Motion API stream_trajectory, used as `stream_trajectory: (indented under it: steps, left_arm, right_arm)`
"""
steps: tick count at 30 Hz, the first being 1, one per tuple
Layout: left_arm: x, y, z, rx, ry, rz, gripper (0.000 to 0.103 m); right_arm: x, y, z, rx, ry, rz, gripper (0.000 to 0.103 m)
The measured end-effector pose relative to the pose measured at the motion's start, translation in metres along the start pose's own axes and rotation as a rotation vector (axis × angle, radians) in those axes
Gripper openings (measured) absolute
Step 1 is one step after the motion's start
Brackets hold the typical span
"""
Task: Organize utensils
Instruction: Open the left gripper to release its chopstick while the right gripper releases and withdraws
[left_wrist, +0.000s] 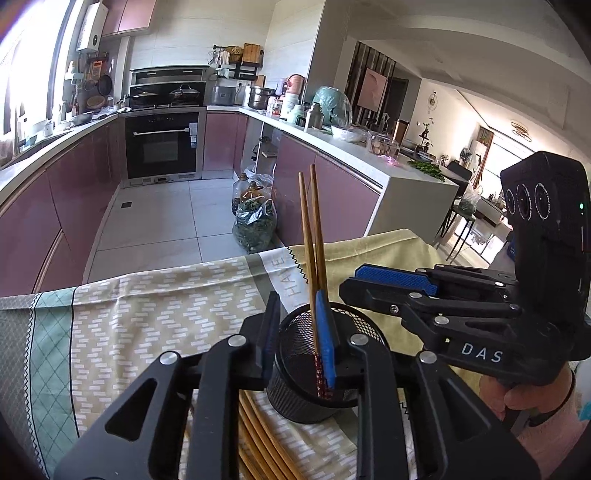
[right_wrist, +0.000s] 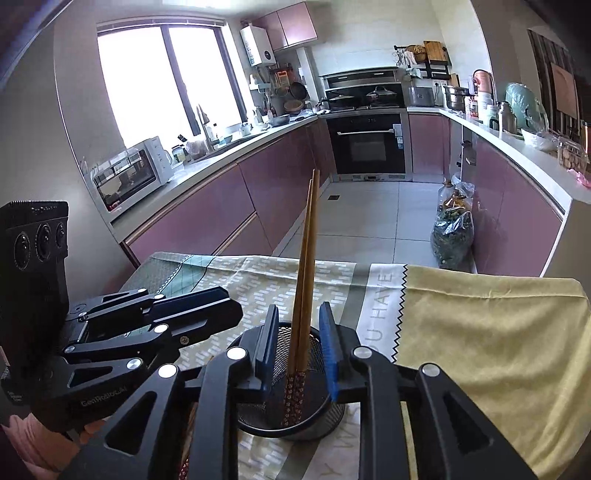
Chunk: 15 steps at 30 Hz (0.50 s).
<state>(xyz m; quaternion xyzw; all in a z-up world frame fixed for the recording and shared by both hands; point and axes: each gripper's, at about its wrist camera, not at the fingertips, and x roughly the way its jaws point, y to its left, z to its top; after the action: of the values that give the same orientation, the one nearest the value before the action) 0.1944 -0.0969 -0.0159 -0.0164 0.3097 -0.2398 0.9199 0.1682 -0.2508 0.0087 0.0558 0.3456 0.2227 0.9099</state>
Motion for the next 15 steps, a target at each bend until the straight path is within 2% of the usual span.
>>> stream_trajectory:
  steps: [4,9,12,15]
  left_arm:
    - [-0.022,0.006,-0.009,-0.008,-0.042,0.036,0.028]
    - [-0.056,0.019,-0.027,-0.006,-0.089,0.081,0.039]
    - [-0.07,0.027,-0.043,0.003,-0.09,0.117,0.045]
    - [-0.074,0.036,-0.06,0.002,-0.057,0.14,0.046]
  right_arm:
    - [-0.013,0.005,-0.006,0.0,-0.027,0.008,0.027]
    - [-0.039,0.022,-0.019,-0.052,-0.067,0.069,0.033]
    - [-0.051,0.038,-0.032,-0.096,-0.07,0.113,0.038]
    - [-0.051,0.055,-0.048,-0.136,-0.034,0.148,0.039]
